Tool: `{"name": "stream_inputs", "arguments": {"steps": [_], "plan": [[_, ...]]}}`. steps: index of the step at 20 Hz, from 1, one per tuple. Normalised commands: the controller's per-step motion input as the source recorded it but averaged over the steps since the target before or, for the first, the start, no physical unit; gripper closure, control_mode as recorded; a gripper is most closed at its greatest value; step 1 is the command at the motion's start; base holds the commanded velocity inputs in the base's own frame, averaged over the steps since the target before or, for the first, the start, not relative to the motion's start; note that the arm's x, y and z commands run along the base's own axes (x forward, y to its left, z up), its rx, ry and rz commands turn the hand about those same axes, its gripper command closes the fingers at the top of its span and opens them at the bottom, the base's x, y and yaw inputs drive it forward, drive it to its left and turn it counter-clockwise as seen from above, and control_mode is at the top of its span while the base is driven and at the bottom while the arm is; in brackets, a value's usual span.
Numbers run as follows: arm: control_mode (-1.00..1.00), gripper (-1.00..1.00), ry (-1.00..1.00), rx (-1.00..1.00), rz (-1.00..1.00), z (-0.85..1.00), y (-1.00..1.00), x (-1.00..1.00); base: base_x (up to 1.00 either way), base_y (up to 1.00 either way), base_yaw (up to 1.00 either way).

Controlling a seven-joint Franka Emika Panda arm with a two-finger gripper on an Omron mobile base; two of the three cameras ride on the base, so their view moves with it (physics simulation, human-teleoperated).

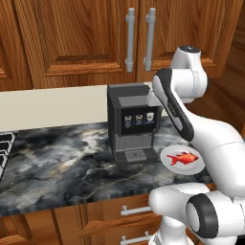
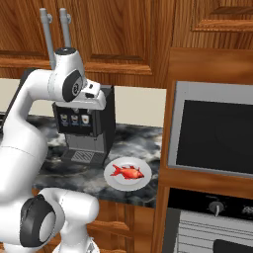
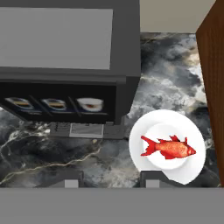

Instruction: Place the fish on the rack of the oven.

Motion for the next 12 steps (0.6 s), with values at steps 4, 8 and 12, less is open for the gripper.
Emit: {"name": "stream_inputs", "arguments": {"steps": [4, 8, 12], "plan": [[-1.0, -1.0, 0.0, 0.0, 0.0, 0.0, 0.0, -0.02, 0.0, 0.0, 0.0], [-1.0, -1.0, 0.01, 0.0, -0.08, -0.1, -0.05, -0.22, 0.0, 0.0, 0.0], [-1.0, -1.0, 0.16, -0.06, -0.69, -0.39, 0.0, 0.0, 0.0, 0.0, 0.0]]}}
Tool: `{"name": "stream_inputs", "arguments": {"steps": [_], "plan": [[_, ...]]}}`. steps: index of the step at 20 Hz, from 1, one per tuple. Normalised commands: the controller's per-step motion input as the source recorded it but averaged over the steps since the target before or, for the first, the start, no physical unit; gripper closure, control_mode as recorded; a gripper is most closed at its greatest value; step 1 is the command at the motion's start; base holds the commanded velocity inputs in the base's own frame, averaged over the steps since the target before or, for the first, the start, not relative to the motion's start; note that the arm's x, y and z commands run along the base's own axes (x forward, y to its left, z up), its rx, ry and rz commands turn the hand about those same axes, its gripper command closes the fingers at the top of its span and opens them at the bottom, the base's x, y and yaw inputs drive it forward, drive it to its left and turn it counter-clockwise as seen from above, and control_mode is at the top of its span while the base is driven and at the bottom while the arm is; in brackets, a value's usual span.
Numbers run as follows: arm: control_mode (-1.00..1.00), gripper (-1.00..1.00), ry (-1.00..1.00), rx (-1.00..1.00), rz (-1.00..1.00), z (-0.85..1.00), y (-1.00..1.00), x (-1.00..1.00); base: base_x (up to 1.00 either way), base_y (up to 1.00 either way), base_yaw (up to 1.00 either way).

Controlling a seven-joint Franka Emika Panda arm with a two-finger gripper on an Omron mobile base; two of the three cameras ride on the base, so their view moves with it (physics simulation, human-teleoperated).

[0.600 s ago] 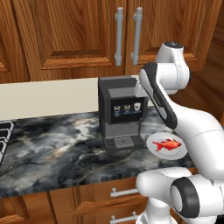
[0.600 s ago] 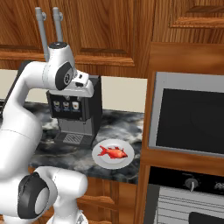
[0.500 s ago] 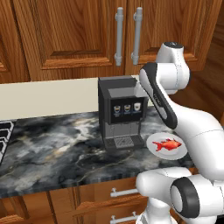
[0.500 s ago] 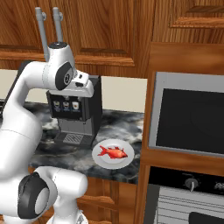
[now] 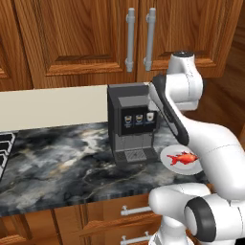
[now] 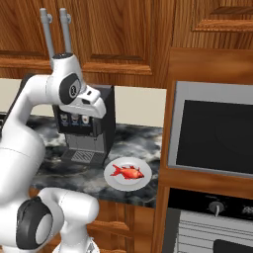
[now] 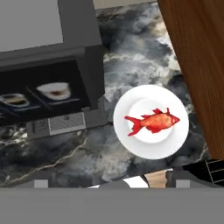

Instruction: Place the fish on the rack of the oven.

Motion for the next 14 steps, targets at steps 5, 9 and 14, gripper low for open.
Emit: {"name": "stream_inputs", "arguments": {"steps": [5, 9, 14], "plan": [[-1.0, -1.0, 0.03, 0.0, -0.6, -0.37, -0.35, -0.01, 0.0, 0.0, 0.0], [-1.0, -1.0, 0.0, 0.0, -0.22, -0.21, -0.39, -0.02, 0.0, 0.0, 0.0], [-1.0, -1.0, 0.0, 0.0, -0.09, -0.06, -0.09, -0.21, 0.0, 0.0, 0.0]]}}
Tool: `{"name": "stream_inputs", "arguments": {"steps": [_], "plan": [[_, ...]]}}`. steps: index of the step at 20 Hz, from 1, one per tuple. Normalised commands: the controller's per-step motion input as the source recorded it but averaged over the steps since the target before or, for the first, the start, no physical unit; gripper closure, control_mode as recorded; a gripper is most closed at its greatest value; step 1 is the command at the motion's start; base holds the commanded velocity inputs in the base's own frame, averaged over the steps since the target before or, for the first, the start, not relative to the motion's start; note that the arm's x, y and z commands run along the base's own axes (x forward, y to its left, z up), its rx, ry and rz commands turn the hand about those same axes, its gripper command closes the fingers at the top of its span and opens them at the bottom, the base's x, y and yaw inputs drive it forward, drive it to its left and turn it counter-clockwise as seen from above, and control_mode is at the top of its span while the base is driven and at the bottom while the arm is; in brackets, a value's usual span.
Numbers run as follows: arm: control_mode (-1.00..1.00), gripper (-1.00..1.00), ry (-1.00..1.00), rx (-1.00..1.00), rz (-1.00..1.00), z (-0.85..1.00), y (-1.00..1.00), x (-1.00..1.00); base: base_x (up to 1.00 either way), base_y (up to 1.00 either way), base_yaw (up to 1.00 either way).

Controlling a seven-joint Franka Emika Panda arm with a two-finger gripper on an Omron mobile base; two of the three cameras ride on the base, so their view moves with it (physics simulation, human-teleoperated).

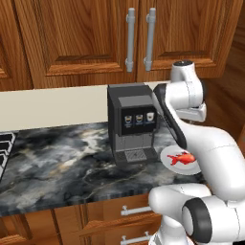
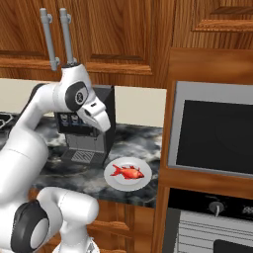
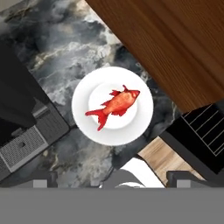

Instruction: Place the fish on the rack of the oven.

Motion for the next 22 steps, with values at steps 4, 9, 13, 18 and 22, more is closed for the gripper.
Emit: {"name": "stream_inputs", "arguments": {"steps": [4, 9, 13, 18, 22], "plan": [[-1.0, -1.0, -0.04, 0.0, -0.04, -0.12, -0.11, -0.3, 0.0, 0.0, 0.0], [-1.0, -1.0, -0.08, 0.0, -0.01, -0.13, -0.05, -0.36, 0.0, 0.0, 0.0], [-1.0, -1.0, -0.08, 0.0, -0.02, -0.02, -0.07, -0.19, 0.0, 0.0, 0.0], [-1.0, -1.0, -0.03, 0.11, -0.14, -0.16, -0.03, -0.23, 0.0, 0.0, 0.0], [-1.0, -1.0, -0.02, 0.18, -0.41, -0.7, -0.04, -0.1, 0.0, 0.0, 0.0]]}}
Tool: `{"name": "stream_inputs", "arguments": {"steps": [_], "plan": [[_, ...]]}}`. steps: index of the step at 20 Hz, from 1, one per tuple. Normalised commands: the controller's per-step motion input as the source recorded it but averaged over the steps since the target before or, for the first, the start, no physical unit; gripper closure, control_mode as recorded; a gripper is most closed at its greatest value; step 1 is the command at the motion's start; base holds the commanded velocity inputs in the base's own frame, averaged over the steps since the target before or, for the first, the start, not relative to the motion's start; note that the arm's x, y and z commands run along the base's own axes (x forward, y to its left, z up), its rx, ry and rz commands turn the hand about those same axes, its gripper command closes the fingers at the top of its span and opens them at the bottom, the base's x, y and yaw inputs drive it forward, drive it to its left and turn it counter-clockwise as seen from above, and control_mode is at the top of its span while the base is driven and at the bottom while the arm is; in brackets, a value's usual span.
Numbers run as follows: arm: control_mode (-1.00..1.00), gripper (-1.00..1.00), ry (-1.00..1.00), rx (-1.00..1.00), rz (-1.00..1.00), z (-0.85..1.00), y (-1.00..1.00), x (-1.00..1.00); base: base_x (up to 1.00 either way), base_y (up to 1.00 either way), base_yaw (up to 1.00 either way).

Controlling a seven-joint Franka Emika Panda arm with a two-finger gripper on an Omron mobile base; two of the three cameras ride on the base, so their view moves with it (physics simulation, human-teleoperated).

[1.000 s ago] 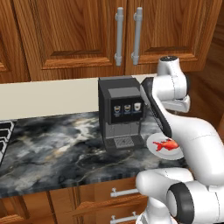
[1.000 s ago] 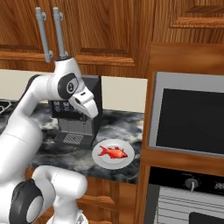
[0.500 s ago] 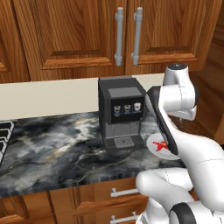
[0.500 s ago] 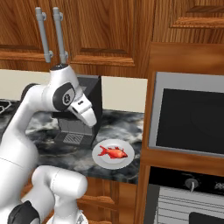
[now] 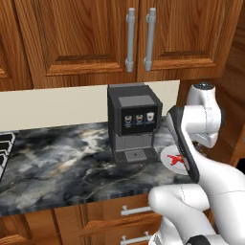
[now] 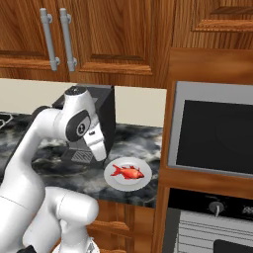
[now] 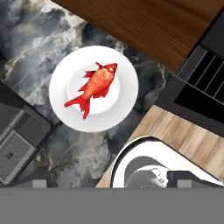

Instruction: Place the fish on the rack of the oven.

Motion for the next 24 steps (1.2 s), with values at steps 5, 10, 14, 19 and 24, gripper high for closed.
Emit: {"name": "stream_inputs", "arguments": {"steps": [5, 10, 14, 19, 24], "plan": [[-1.0, -1.0, -0.03, 0.1, -0.49, -0.59, -0.01, 0.02, 0.0, 0.0, 0.0], [-1.0, -1.0, 0.0, 0.12, -0.26, -0.49, -0.29, 0.27, 0.0, 0.0, 0.0], [-1.0, -1.0, -0.04, 0.15, -0.15, -0.51, -0.31, 0.44, 0.0, 0.0, 0.0], [-1.0, -1.0, 0.01, 0.05, -0.07, -0.23, -0.1, 0.49, 0.0, 0.0, 0.0], [-1.0, -1.0, 0.03, 0.0, 0.0, -0.18, 0.0, 0.4, 0.0, 0.0, 0.0]]}}
